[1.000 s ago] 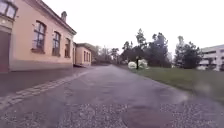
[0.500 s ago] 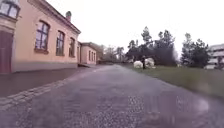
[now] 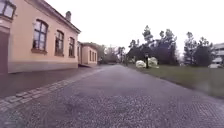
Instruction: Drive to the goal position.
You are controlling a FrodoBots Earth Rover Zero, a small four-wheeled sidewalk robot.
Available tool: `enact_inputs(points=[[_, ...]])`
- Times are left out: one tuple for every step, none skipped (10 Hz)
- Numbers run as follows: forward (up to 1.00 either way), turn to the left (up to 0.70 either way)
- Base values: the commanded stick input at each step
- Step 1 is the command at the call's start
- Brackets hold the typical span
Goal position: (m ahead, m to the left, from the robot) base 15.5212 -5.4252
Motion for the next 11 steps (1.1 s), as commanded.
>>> enact_inputs(points=[[1.00, 0.00], [1.00, 0.00], [1.00, 0.00], [1.00, 0.00], [1.00, 0.00], [1.00, 0.00], [1.00, 0.00], [1.00, 0.00], [1.00, 0.00], [1.00, 0.00], [1.00, 0.00]])
